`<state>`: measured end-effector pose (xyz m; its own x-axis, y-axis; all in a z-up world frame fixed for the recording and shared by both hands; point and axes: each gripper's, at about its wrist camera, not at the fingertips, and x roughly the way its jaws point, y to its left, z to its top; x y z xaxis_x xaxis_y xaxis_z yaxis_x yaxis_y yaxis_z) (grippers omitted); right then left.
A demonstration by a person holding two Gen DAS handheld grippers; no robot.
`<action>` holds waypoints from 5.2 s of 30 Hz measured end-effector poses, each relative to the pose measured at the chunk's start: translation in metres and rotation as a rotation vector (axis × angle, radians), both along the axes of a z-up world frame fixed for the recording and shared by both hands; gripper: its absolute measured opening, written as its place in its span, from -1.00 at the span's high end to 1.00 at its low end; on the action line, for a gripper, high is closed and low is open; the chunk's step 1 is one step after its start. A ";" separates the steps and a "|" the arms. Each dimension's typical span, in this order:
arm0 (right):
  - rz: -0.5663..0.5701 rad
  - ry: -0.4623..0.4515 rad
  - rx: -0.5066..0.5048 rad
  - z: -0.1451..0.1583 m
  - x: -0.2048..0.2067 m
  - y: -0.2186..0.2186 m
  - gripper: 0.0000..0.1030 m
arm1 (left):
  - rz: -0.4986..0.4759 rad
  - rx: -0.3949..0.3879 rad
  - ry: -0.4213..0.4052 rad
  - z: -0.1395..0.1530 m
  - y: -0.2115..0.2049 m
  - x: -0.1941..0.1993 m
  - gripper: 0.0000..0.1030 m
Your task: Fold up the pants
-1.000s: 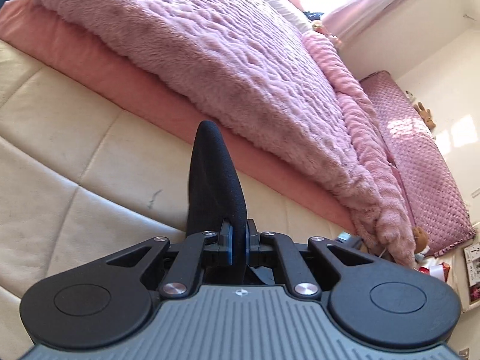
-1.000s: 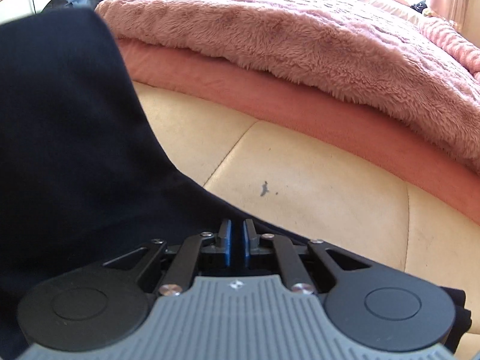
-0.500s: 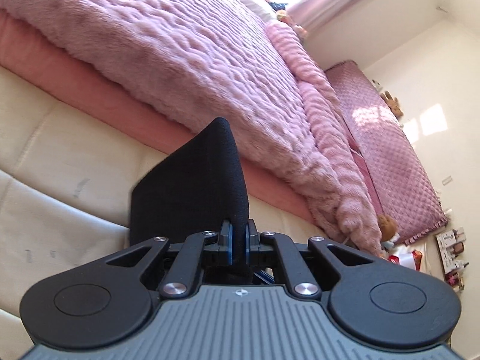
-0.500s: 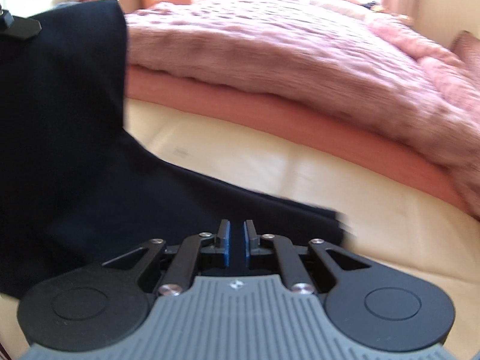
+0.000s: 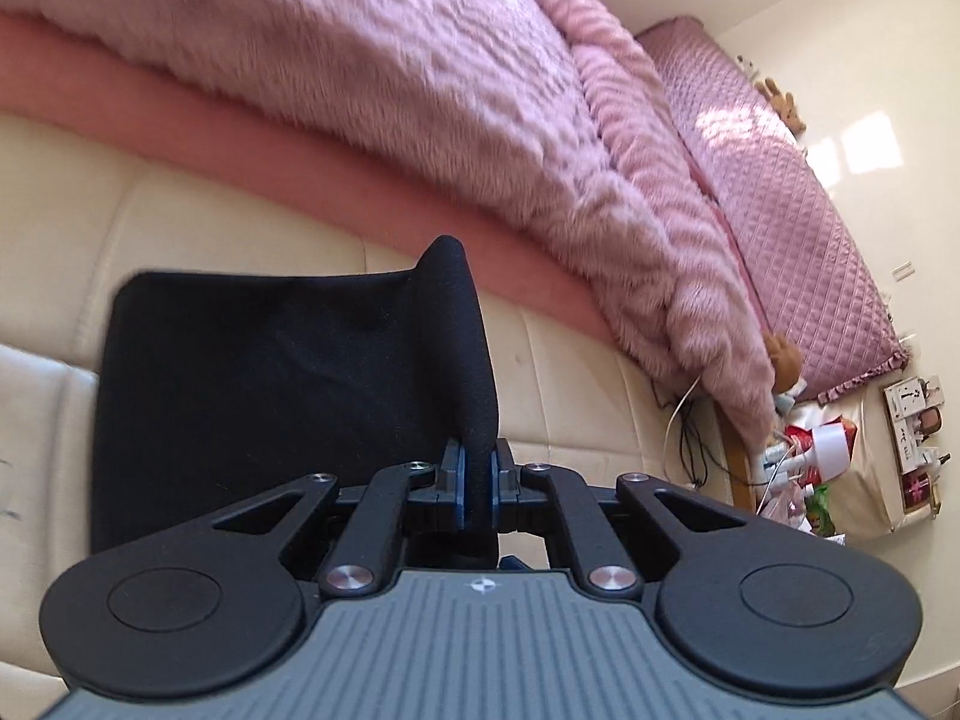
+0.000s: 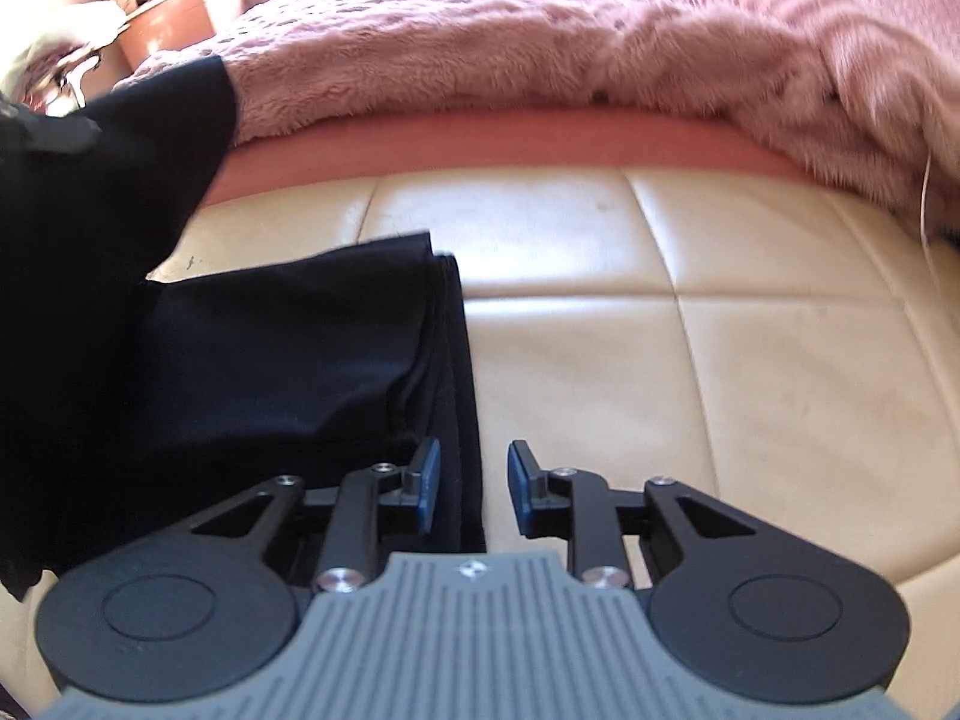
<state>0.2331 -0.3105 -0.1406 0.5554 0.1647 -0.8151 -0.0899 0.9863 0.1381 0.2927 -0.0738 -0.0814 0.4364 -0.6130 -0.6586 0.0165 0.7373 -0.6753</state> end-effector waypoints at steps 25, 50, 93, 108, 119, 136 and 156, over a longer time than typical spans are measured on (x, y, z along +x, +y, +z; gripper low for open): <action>-0.046 -0.035 0.190 -0.028 -0.011 -0.023 0.58 | 0.008 -0.011 0.207 -0.063 -0.058 0.027 0.76; 0.171 -0.134 0.021 0.047 -0.031 0.049 0.69 | -0.021 0.332 -0.047 -0.035 0.055 -0.077 0.49; -0.084 0.112 0.342 -0.013 0.070 -0.043 -0.13 | 0.227 -0.131 -0.004 -0.097 0.129 -0.040 -0.26; -0.052 0.146 0.587 -0.054 0.085 -0.060 -0.05 | 0.176 -0.126 0.035 -0.122 0.111 -0.025 0.05; -0.069 0.161 0.719 -0.070 0.092 -0.057 0.53 | 0.165 -0.079 0.030 -0.119 0.108 -0.023 0.35; -0.040 0.176 0.669 -0.035 0.090 -0.041 0.72 | 0.168 -0.046 -0.036 -0.093 0.120 -0.033 0.66; 0.104 0.237 0.889 -0.027 0.123 0.166 0.74 | 0.199 0.221 -0.101 -0.017 0.295 -0.011 0.66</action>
